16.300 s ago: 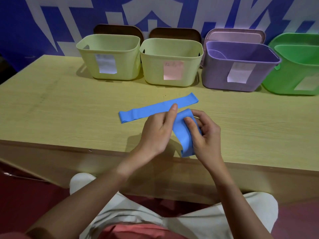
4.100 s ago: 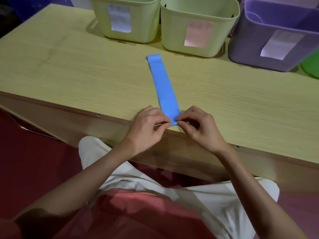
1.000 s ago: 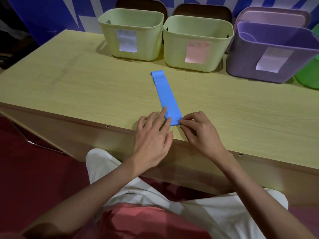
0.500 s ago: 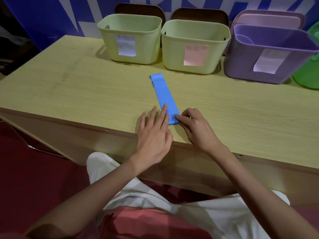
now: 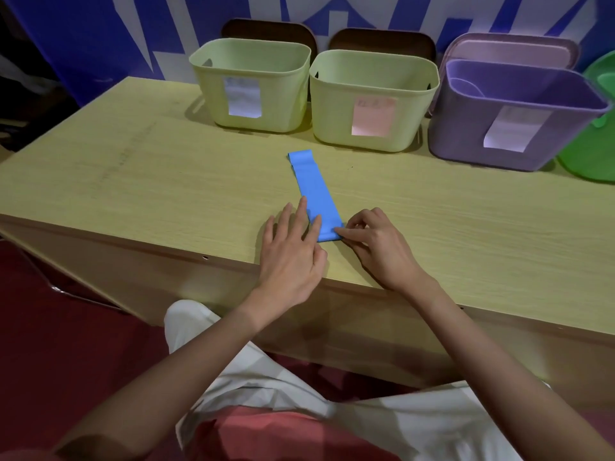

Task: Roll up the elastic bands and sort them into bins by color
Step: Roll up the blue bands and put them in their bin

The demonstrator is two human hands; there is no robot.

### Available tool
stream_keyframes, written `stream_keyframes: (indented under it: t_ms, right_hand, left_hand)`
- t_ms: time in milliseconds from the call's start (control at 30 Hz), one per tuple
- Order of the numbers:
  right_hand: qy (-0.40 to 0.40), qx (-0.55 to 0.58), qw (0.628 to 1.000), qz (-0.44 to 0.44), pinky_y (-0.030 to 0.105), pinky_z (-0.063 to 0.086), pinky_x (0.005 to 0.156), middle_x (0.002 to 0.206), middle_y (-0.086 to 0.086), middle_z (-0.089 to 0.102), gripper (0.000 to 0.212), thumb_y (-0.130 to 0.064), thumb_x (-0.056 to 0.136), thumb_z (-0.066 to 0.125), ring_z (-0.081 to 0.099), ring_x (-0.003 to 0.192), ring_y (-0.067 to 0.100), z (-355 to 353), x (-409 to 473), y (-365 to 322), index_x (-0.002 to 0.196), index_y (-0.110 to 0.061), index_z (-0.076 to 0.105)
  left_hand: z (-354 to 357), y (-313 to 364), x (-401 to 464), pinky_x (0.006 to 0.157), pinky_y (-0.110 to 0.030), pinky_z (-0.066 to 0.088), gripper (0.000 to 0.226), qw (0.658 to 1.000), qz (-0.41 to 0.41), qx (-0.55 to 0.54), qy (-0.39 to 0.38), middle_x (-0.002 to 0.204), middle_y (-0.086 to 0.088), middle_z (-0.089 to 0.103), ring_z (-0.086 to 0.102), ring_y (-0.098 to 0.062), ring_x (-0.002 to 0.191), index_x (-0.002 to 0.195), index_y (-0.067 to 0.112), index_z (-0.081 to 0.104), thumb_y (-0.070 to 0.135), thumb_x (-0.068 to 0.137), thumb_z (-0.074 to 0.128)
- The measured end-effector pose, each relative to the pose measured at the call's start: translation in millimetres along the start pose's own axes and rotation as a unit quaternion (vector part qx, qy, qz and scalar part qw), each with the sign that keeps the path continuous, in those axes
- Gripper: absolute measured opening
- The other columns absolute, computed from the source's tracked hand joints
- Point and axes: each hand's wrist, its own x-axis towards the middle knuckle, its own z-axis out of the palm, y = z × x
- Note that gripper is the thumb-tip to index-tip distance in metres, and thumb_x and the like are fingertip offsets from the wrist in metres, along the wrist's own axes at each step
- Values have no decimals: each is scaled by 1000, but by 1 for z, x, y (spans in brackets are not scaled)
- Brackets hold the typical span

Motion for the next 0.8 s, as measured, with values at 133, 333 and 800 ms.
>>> stream_keyframes:
  t_ms: [133,333,800]
  right_hand:
    - [-16,-13,1000,-7,32,42,52,96,6,58,26,-13,90,65,53,87,25,-1,5,2,115,-18,71]
    - [-36,-15,999,3,28,34,56,102,6,50,31,-16,94,60,52,84,21,-1,6,3,124,-21,66]
    - [30,303,946,114,16,45,86,109,0,61,19,-11,82,74,58,107,8,-1,11,-14,101,-12,74]
  left_hand:
    - [2,-6,6,92,-44,43,40,988,15,-138,71,121,-5,55,48,-24,112,115,12,60,32,86,40]
    - [10,-10,17,78,-31,42,22,965,20,-248,84,96,1,59,48,-17,92,99,13,62,26,83,70]
    - [-6,-13,18,66,-21,32,6,926,-34,-363,96,80,5,58,46,-9,71,91,8,69,9,88,64]
